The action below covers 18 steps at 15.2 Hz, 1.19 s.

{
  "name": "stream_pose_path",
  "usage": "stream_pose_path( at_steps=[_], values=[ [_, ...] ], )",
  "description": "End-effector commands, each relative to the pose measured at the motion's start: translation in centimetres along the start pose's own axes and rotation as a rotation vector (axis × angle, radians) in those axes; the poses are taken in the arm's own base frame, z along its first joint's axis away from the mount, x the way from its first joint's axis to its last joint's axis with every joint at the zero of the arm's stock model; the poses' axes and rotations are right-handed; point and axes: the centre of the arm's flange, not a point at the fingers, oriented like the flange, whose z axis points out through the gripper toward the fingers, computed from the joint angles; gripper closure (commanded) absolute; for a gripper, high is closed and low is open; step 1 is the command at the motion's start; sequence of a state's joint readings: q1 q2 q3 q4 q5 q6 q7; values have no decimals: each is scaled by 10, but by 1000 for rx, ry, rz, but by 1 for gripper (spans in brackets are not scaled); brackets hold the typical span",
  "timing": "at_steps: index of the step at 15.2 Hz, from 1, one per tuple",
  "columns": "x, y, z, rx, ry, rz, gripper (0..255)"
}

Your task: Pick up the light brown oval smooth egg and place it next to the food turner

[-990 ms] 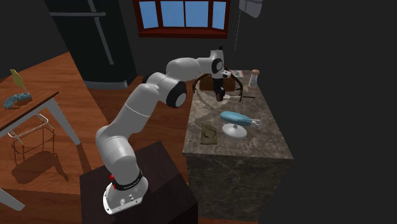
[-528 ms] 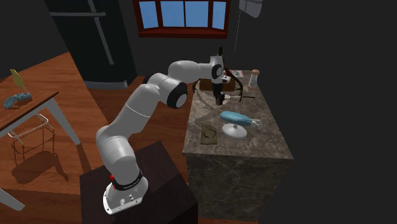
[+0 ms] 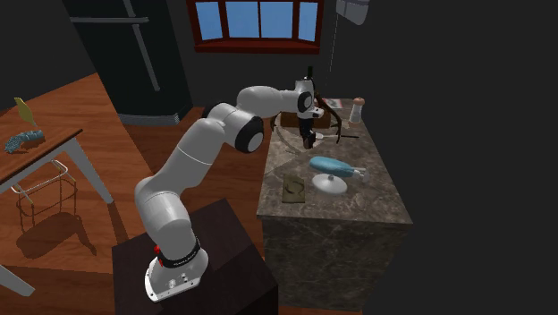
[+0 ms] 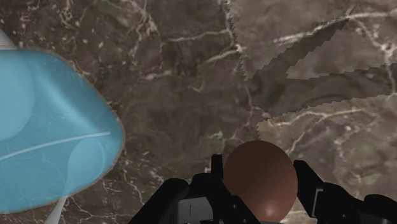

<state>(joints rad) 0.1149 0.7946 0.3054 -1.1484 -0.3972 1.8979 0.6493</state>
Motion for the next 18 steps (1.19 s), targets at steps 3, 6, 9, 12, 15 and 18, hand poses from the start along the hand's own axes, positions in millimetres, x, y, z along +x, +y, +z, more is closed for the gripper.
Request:
stream_pose_path(
  at_steps=[3,6,9,12,15,18],
  values=[
    [0,0,0,0,0,0,0],
    [0,0,0,0,0,0,0],
    [0,0,-40,0,0,0,0],
    [0,0,-50,0,0,0,0],
    [0,0,-50,0,0,0,0],
    [0,0,-50,0,0,0,0]
  ],
)
